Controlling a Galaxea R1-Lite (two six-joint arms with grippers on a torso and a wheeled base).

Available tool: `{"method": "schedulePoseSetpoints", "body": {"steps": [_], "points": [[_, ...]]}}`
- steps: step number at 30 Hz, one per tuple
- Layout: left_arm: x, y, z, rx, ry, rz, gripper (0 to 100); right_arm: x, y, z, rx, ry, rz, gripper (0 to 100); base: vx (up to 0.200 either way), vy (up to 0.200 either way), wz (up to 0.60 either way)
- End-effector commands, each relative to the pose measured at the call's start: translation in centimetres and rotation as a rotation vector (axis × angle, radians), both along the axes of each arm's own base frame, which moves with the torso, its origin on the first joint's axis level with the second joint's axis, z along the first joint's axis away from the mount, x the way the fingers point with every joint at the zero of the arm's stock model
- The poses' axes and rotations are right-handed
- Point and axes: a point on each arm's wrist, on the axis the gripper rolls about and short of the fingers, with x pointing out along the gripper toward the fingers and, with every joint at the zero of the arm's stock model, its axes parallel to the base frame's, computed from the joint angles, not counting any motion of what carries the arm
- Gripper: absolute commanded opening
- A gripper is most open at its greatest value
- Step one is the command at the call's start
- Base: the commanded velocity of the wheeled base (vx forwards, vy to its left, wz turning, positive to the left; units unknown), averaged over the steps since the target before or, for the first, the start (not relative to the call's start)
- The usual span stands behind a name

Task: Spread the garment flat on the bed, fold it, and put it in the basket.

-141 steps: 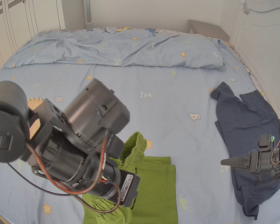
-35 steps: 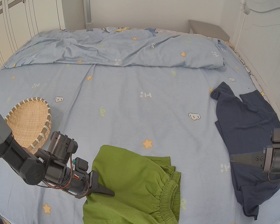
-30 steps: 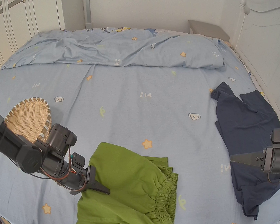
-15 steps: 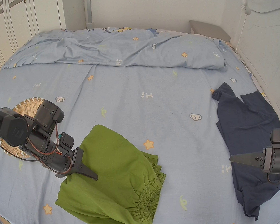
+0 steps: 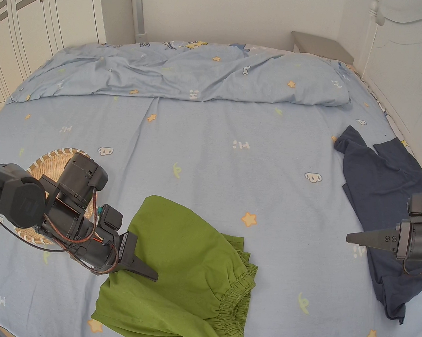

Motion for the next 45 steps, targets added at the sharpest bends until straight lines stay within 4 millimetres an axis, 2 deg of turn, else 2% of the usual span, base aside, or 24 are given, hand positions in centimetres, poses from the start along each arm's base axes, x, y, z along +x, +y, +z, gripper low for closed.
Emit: {"method": "schedulePoseSetpoints", "body": {"steps": [1, 10, 18, 24, 26, 28, 32, 35, 38, 41, 42, 45], "points": [[-0.1, -0.1, -0.1, 0.002, 0.001, -0.006, 0, 0.0, 0.0, 0.0, 0.0, 0.002, 0.001, 100, 0.0, 0.2, 0.0], [-0.5, -0.5, 0.0, 0.002, -0.003, -0.028, 0, 0.0, 0.0, -0.1, 0.0, 0.003, 0.003, 100, 0.0, 0.156, 0.0], [-0.7, -2.5, 2.0, 0.018, -0.143, -0.125, 0, -0.1, 0.0, 0.1, 0.001, -0.006, 0.001, 100, 0.0, 0.0, 0.0], [-0.1, -2.8, 3.1, 0.02, -0.237, -0.187, 0, -0.2, 0.1, 0.1, -0.002, -0.004, 0.007, 100, 0.0, 0.0, 0.0], [0.3, -2.9, 4.4, 0.023, -0.306, -0.222, 0, -0.2, 0.3, 0.0, -0.007, -0.004, 0.009, 100, 0.0, 0.0, 0.0], [0.4, -2.9, 4.4, 0.024, -0.307, -0.223, 0, -0.2, 0.3, -0.1, -0.007, -0.002, 0.009, 100, 0.0, 0.0, 0.0], [-1.0, -0.8, 7.3, 0.055, -0.422, -0.227, 0, -0.1, 0.1, -0.1, -0.008, -0.004, 0.0, 100, 0.0, 0.0, 0.0], [-1.6, 0.3, 8.4, 0.068, -0.476, -0.197, 0, 0.0, 0.1, -0.2, -0.008, -0.002, -0.003, 100, 0.0, 0.0, 0.0], [-3.0, 2.2, 11.0, 0.075, -0.586, -0.119, 0, -0.1, 0.2, -0.2, -0.008, -0.001, 0.003, 100, 0.0, 0.0, 0.0], [-3.5, 2.7, 11.8, 0.073, -0.621, -0.096, 0, -0.1, 0.2, -0.2, -0.003, 0.0, 0.009, 100, 0.0, 0.0, 0.0], [-4.0, 3.5, 12.7, 0.079, -0.681, -0.053, 0, -0.1, 0.1, -0.2, -0.002, 0.0, 0.007, 100, 0.0, 0.0, 0.0], [-4.0, 4.5, 13.4, 0.088, -0.738, 0.003, 0, 0.0, 0.1, -0.2, -0.002, 0.0, 0.007, 100, 0.0, 0.0, 0.0]]}}
